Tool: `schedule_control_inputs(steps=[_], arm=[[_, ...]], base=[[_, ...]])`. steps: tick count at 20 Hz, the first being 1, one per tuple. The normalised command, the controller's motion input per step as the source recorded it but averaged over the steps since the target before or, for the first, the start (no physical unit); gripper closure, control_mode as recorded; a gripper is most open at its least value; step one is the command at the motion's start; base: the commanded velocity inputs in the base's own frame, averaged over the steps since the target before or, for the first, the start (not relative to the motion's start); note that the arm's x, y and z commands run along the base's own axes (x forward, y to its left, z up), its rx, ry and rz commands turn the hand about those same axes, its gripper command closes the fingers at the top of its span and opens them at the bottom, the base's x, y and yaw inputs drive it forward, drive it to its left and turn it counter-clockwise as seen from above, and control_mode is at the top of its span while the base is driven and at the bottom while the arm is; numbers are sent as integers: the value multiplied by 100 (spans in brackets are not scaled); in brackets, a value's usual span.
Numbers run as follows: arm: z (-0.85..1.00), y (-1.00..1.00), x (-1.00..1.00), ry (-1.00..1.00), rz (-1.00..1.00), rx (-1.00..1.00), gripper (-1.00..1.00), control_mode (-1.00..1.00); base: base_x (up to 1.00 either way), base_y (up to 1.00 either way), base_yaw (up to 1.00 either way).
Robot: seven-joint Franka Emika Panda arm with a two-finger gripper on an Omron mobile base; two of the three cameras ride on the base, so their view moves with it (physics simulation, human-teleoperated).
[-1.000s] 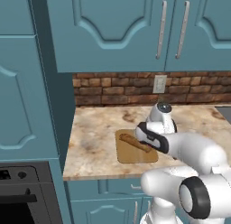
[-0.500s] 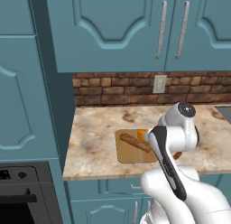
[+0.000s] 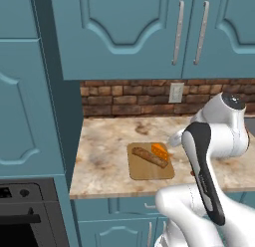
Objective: Retrieve the sausage and cheese from the fridge and place them on the cutting board on the counter.
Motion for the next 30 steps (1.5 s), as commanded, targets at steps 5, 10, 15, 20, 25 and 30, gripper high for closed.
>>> schedule_control_inputs(steps=[5, 10, 15, 20, 25, 30], arm=[[1, 2, -3, 13, -7, 0, -100, -100], [23, -13, -12, 3, -11, 0, -100, -100], [31, -28, -35, 0, -18, 0, -100, -100], [40, -8, -42, -15, -8, -1, -100, -100], [32, 7, -64, -23, 0, -4, -100, -100], [41, 16, -56, -18, 2, -6, -100, -100]], base=[[0, 0, 0], [0, 0, 0], [0, 0, 0], [0, 0, 0], [0, 0, 0], [0, 0, 0]])
